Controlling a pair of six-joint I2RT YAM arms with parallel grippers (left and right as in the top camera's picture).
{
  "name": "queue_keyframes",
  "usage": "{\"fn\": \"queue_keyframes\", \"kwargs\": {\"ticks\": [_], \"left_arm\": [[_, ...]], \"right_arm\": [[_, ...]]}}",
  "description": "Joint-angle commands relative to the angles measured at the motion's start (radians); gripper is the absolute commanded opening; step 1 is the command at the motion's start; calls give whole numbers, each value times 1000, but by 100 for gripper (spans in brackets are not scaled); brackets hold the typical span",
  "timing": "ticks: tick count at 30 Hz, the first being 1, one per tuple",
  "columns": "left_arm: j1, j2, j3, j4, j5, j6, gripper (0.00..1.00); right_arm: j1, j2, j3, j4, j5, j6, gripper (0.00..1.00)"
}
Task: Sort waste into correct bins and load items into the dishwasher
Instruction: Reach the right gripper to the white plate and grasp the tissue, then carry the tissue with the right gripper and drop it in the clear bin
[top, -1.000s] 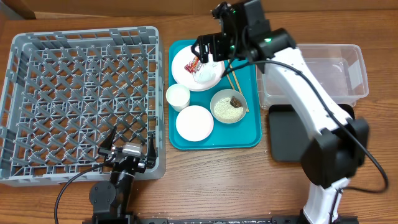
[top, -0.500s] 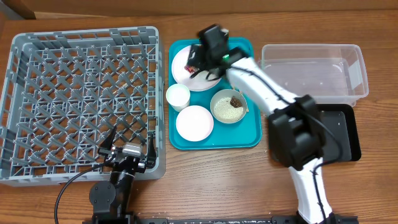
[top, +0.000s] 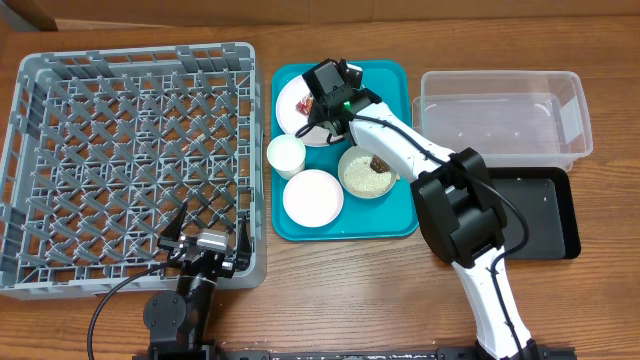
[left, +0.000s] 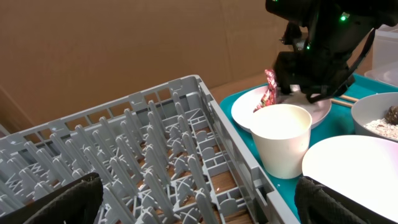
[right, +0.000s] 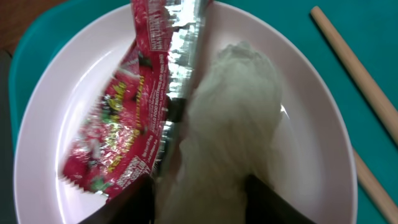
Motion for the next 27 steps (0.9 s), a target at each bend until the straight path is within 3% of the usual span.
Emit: {"fn": "queue_keyframes", "kwargs": {"ticks": [1, 5, 10, 15, 20, 23, 27], "left_arm": [[6, -9, -5, 1, 2, 3, 100], [6, -9, -5, 1, 2, 3, 100], [6, -9, -5, 1, 2, 3, 100], [6, -9, -5, 1, 2, 3, 100], [6, -9, -5, 1, 2, 3, 100], [6, -9, -5, 1, 2, 3, 100], [6, -9, -5, 1, 2, 3, 100]], "right_arm": [[-1, 12, 27, -10, 24, -1, 42], [-1, 13, 21, -18, 31, -1, 31], [-1, 13, 22, -33, 30, -26, 4], [-3, -32, 108, -156, 30, -39, 4], [-27, -141, 311, -392, 30, -62, 4], [-72, -227, 413, -529, 55, -95, 4], [-176, -283, 419, -637, 79, -94, 4]]}}
